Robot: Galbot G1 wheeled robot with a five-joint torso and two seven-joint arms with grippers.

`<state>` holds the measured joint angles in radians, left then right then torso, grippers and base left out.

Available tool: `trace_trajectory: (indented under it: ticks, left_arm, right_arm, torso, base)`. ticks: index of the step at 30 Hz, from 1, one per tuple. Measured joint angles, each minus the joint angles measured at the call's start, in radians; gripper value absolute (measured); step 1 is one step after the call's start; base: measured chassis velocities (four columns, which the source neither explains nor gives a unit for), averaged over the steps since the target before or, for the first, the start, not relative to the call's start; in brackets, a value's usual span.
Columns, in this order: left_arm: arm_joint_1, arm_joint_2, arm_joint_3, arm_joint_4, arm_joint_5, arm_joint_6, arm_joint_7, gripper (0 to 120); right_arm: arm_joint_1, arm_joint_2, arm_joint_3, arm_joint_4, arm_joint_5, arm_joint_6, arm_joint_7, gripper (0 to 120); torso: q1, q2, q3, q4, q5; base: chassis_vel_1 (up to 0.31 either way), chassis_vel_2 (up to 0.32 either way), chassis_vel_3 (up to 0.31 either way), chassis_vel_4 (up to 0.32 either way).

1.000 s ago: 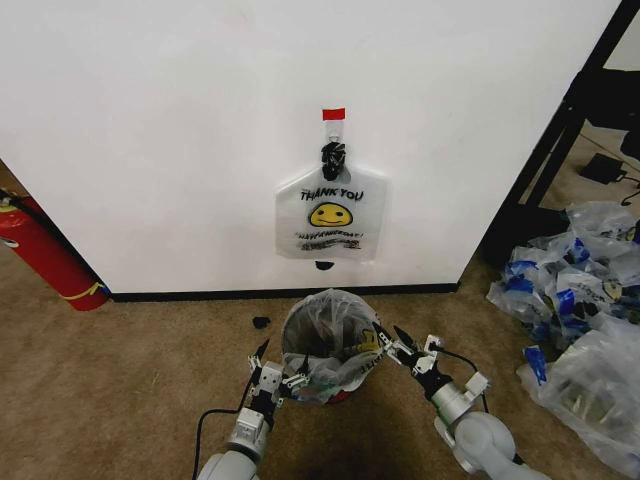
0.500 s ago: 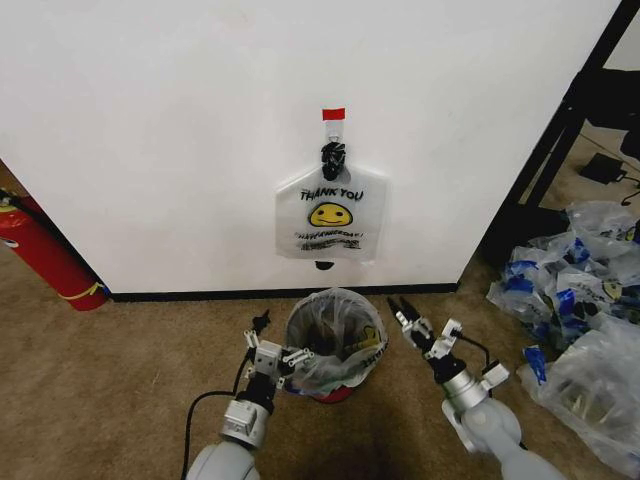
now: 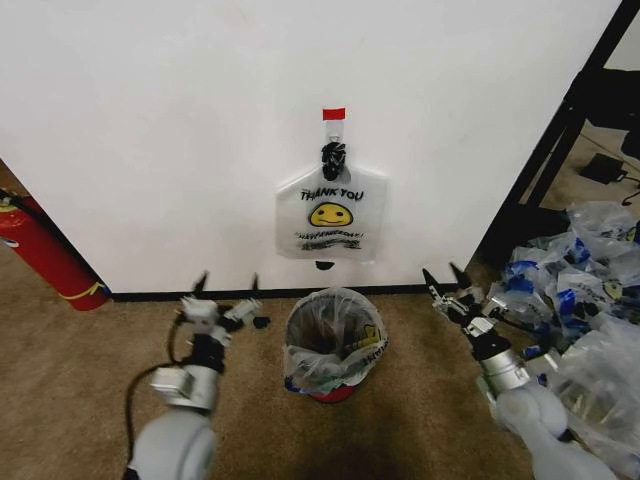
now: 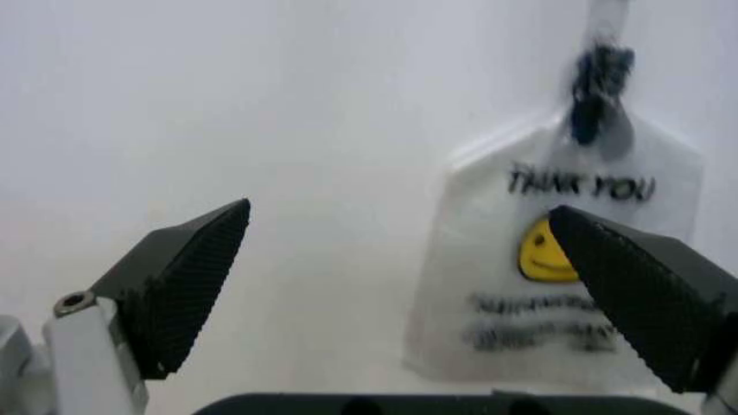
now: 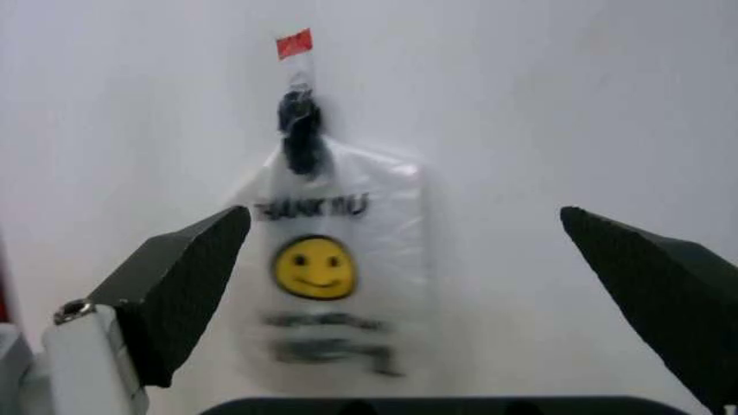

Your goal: Pick up the garbage bag from the wall and place it over the trash bin.

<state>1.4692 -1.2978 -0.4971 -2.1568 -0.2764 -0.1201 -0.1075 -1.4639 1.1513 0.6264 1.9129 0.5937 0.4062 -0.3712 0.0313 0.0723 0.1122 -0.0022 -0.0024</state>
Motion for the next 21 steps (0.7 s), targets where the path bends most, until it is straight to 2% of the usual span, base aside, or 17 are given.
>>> trace_trajectory:
  ticks: [2, 5, 6, 7, 13, 15, 18, 21]
  left_arm:
    - [0.002, -0.033, -0.029, 0.013, 0.019, -0.017, 0.014, 100]
    - [0.002, -0.068, -0.045, 0.014, 0.024, -0.027, 0.019, 100]
    - [0.002, -0.071, -0.046, 0.008, 0.016, -0.027, 0.020, 100]
    - [0.002, -0.071, -0.046, 0.008, 0.016, -0.027, 0.020, 100]
    - [0.006, -0.047, -0.053, 0.008, -0.013, -0.024, 0.021, 100]
    - [0.007, -0.045, -0.052, 0.012, -0.013, -0.024, 0.021, 100]
    - [0.019, -0.045, -0.032, 0.027, 0.000, -0.025, 0.020, 100]
    - [0.027, -0.054, -0.021, 0.043, 0.026, -0.041, 0.021, 100]
  right_arm:
    - [-0.042, 0.049, 0.019, 0.010, -0.110, 0.070, 0.024, 100]
    - [-0.091, 0.121, 0.017, 0.018, -0.187, 0.144, 0.027, 100]
    - [-0.114, 0.149, 0.006, 0.026, -0.197, 0.152, 0.029, 100]
    - [-0.114, 0.149, 0.006, 0.026, -0.197, 0.152, 0.029, 100]
    - [-0.139, 0.266, -0.033, 0.018, -0.242, 0.178, 0.067, 100]
    - [-0.138, 0.277, -0.033, 0.012, -0.256, 0.188, 0.070, 100]
    - [-0.135, 0.330, -0.010, -0.005, -0.354, 0.259, 0.058, 100]
    - [-0.158, 0.340, -0.012, 0.013, -0.362, 0.280, 0.047, 100]
  torso:
    - [0.000, 0.000, 0.000, 0.0003, 0.0005]
    - [0.000, 0.000, 0.000, 0.0010, 0.0003]
    - [0.000, 0.000, 0.000, 0.0005, 0.0003]
    - [0.000, 0.000, 0.000, 0.0005, 0.0003]
    - [0.000, 0.000, 0.000, 0.0008, 0.0004]
    - [0.000, 0.000, 0.000, 0.0007, 0.0004]
    - [0.000, 0.000, 0.000, 0.0006, 0.0004]
    - [0.000, 0.000, 0.000, 0.0006, 0.0003]
  base:
    - [0.000, 0.000, 0.000, 0.000]
    - [0.000, 0.000, 0.000, 0.000]
    - [0.000, 0.000, 0.000, 0.000]
    - [0.000, 0.000, 0.000, 0.000]
    - [0.000, 0.000, 0.000, 0.000]
    - [0.000, 0.000, 0.000, 0.000]
    - [0.000, 0.000, 0.000, 0.000]
    - [0.000, 0.000, 0.000, 0.000]
